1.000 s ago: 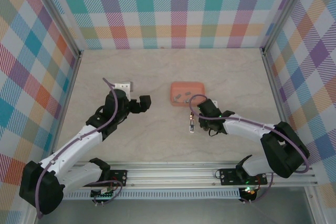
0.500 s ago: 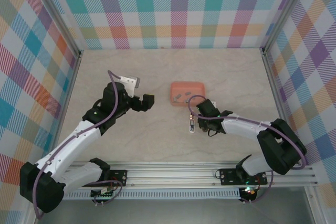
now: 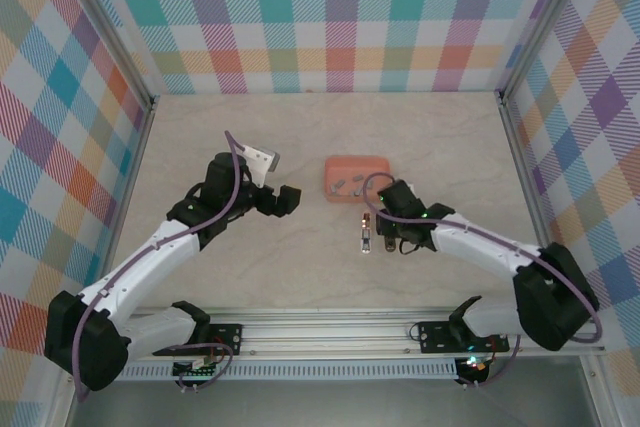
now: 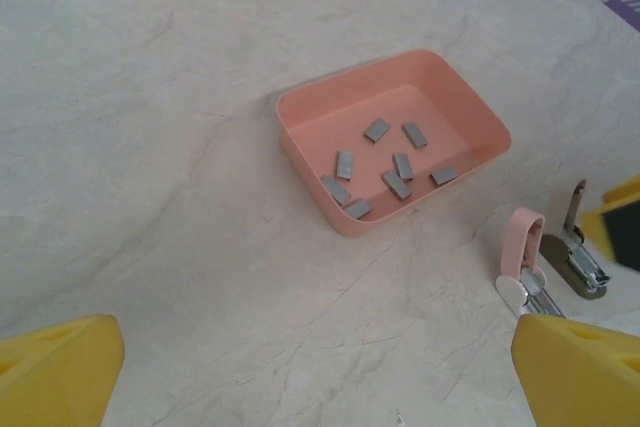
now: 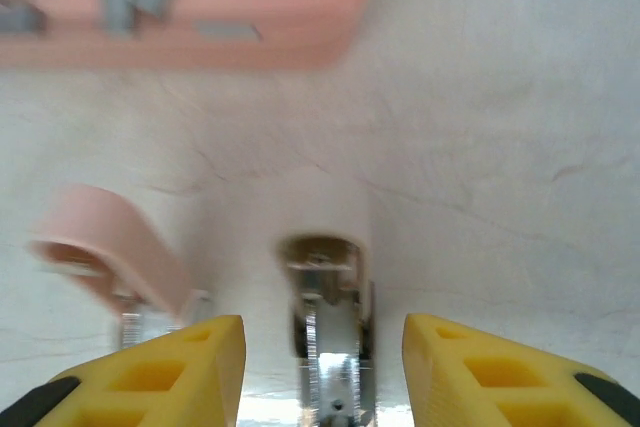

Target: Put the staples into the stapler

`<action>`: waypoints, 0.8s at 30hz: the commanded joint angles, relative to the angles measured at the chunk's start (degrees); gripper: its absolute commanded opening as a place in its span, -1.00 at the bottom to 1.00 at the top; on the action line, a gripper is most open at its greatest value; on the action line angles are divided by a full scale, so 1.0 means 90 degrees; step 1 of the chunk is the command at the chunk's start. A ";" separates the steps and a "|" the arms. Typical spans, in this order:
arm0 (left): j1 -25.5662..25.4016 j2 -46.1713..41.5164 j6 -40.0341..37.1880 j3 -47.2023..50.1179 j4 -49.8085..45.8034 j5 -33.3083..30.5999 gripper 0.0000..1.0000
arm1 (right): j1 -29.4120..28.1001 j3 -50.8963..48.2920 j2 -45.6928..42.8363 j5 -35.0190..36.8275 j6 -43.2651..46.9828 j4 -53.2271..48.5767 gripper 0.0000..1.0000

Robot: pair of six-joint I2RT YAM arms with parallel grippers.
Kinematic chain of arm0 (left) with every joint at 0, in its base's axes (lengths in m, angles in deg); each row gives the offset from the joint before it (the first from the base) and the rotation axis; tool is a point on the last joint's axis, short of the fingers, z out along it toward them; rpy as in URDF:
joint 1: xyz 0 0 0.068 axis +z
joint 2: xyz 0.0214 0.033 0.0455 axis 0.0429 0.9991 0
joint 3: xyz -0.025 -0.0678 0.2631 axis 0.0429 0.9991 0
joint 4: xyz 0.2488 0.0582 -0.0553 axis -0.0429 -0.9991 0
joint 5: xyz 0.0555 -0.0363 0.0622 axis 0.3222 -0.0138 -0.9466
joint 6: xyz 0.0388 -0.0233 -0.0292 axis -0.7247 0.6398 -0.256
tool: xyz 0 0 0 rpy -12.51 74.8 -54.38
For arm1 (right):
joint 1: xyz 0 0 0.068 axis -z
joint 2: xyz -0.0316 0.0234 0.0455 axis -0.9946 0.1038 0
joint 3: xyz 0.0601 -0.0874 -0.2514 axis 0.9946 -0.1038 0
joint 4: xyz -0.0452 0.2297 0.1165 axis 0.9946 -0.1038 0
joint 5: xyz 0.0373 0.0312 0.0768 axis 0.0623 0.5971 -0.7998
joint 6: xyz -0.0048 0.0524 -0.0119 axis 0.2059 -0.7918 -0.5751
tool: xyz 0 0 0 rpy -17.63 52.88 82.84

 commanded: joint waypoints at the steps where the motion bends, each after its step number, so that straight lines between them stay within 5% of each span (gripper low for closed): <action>1: 0.0051 0.0060 -0.0046 0.0031 0.0079 -0.0217 0.98 | -0.0039 0.0714 -0.0272 -0.0313 0.0502 -0.0662 -0.08; 10: 0.0090 0.0142 -0.0062 -0.0117 -0.0155 -0.0797 0.99 | 0.0076 0.3122 0.0656 -0.0773 0.1559 -0.2200 -0.07; 24: 0.0136 0.0092 -0.0216 -0.0030 -0.0069 -0.0741 0.99 | 0.0584 0.5581 0.3194 -0.1421 0.0499 -0.3879 -0.26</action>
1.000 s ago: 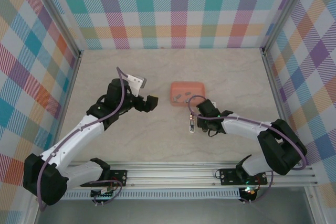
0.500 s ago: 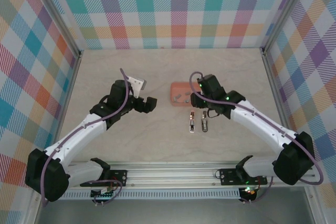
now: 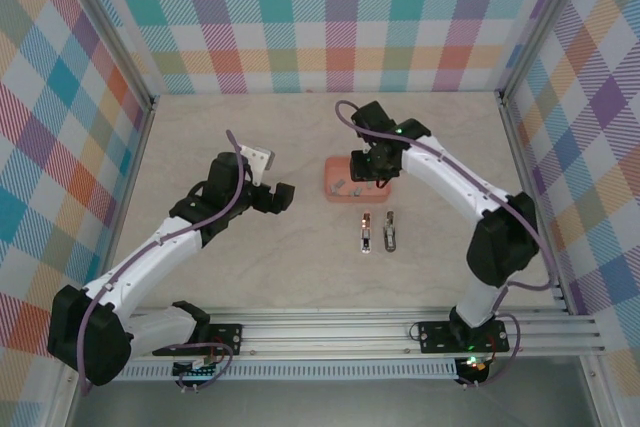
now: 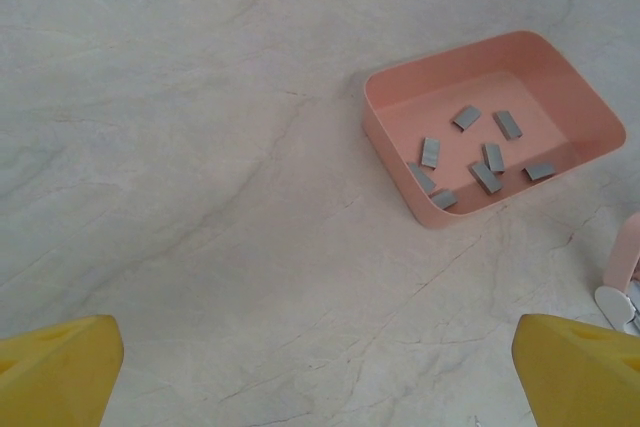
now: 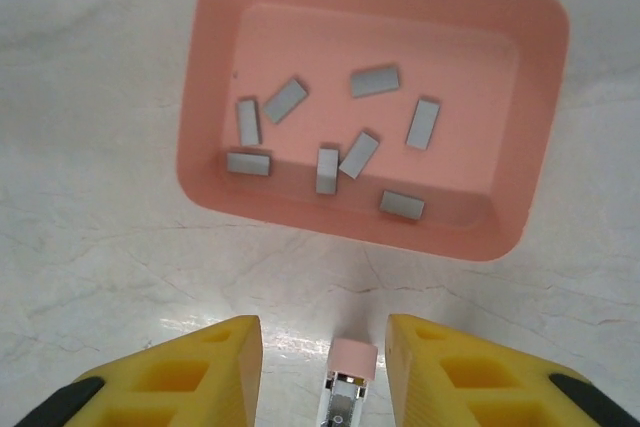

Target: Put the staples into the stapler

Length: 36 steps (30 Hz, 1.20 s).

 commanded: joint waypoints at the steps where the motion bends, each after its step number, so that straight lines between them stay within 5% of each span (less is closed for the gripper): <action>1: 0.0055 -0.0079 -0.0128 -0.0016 0.0106 0.0193 0.99 | 0.0166 0.0335 0.0353 -0.0274 -0.0232 -0.0528 -0.26; 36: 0.0059 0.0266 -0.0060 -0.0059 0.0250 0.0506 1.00 | 0.0707 0.1616 0.2922 0.0215 -0.0242 -0.0362 -0.37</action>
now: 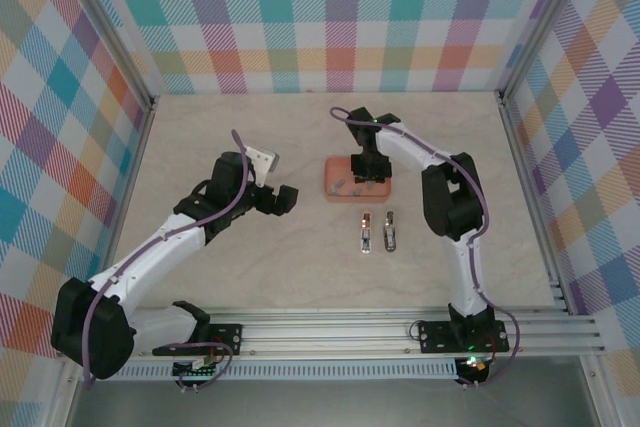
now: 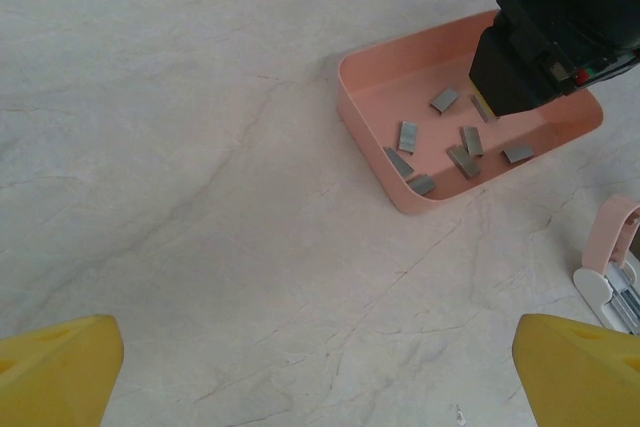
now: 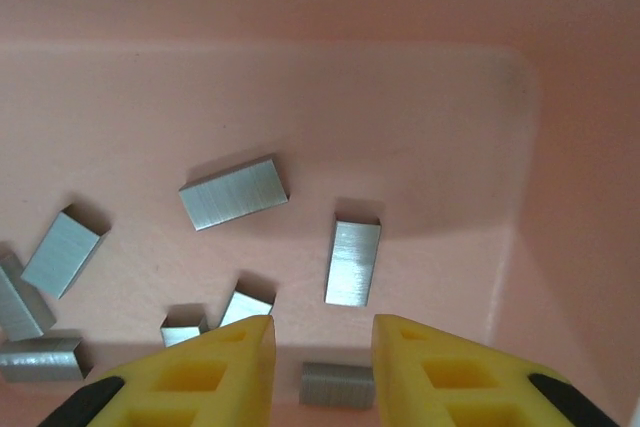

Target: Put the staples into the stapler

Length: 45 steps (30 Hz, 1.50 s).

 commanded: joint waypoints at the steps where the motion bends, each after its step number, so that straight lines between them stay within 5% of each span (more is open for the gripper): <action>1: 0.0056 0.0041 -0.0052 -0.0059 0.0206 0.0146 1.00 | 0.0093 0.0262 0.0146 0.0127 -0.0067 -0.0164 -0.37; 18: 0.0053 0.0096 -0.0040 -0.0088 0.0197 0.0189 1.00 | 0.0158 0.0263 0.0458 0.0023 -0.0081 -0.0019 -0.36; 45: 0.0051 0.0075 -0.0027 -0.0132 0.0167 0.0301 1.00 | 0.0149 -0.0178 0.0074 0.0130 0.0066 0.0655 -0.74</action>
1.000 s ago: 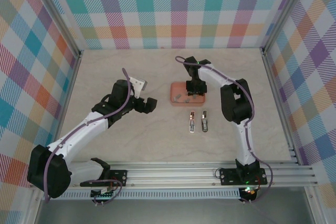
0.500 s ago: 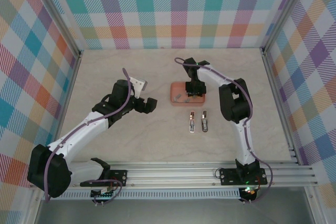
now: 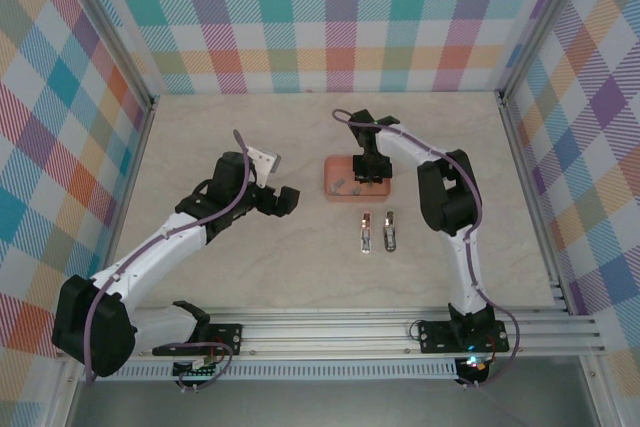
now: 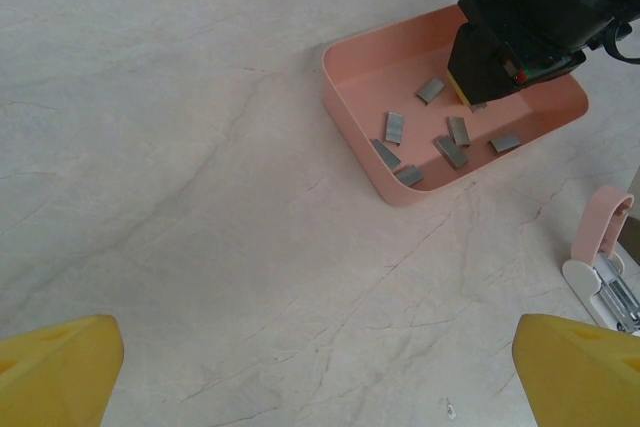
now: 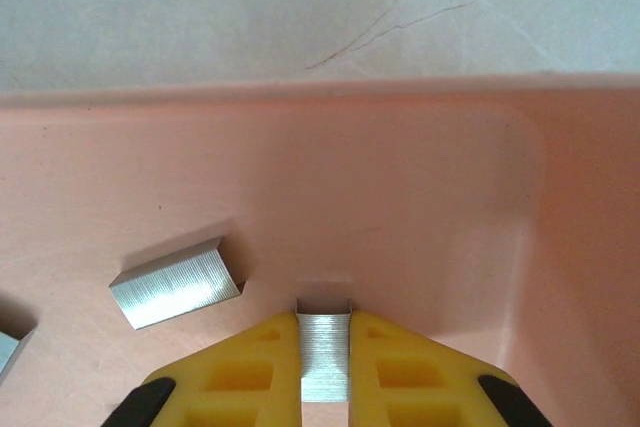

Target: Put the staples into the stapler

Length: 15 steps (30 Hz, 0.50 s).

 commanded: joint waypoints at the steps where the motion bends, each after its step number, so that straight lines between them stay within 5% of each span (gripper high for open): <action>1: 0.0048 -0.0002 -0.0026 -0.0134 0.0164 0.0151 1.00 | 0.0011 -0.0221 -0.0378 0.0076 0.0087 0.0333 -0.74; 15: 0.0049 0.0012 0.0161 -0.0142 0.0233 0.0444 1.00 | -0.0170 -0.2529 -0.3215 0.0406 0.0231 0.1874 -0.74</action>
